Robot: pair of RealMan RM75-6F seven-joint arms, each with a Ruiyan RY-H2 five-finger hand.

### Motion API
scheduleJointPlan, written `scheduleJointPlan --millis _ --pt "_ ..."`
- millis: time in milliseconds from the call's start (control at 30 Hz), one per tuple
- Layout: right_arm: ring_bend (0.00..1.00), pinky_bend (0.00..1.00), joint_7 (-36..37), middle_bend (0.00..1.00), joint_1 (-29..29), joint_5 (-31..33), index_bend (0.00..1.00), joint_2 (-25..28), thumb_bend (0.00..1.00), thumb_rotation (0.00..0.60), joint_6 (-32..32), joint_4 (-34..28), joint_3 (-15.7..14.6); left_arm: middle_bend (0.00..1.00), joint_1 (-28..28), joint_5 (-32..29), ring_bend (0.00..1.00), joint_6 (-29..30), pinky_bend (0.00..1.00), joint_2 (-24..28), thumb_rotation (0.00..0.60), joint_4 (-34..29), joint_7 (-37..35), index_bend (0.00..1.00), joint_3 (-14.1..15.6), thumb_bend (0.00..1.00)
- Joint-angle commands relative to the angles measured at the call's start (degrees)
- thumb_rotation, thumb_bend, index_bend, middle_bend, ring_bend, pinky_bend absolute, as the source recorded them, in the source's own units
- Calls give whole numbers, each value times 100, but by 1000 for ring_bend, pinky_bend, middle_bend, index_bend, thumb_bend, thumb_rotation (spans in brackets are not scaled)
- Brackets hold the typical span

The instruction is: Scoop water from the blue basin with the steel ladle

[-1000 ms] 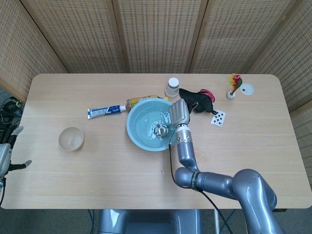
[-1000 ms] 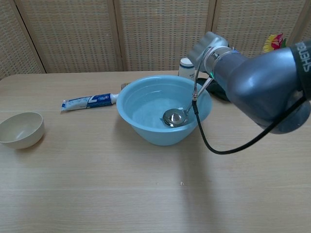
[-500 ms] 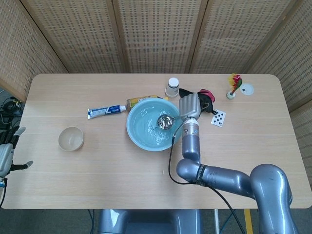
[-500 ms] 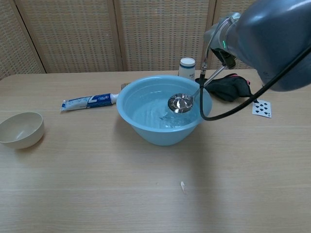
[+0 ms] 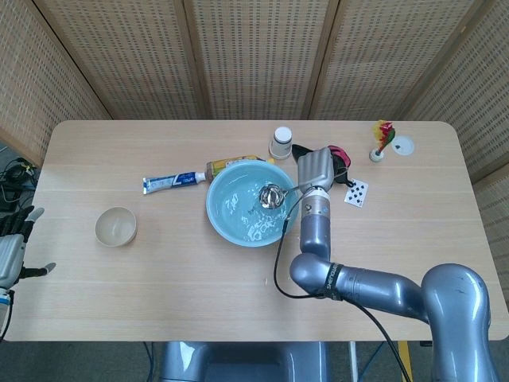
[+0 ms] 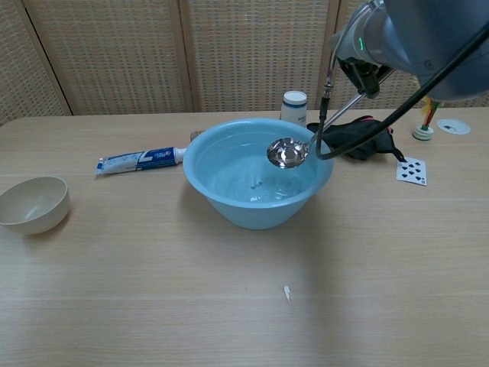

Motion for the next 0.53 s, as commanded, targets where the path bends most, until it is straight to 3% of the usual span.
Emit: scheduleJointPlan --millis 33,533 --pt "988 1000 -115 965 87 233 896 93 758 600 63 -57 100 0 -3 -14 0 0 0 -10 600 6 18 0 -2 0" --pt "988 1000 -420 966 364 1189 897 389 755 600 242 -287 478 0 -18 -100 0 -14 0 -31 600 19 74 0 -23 0"
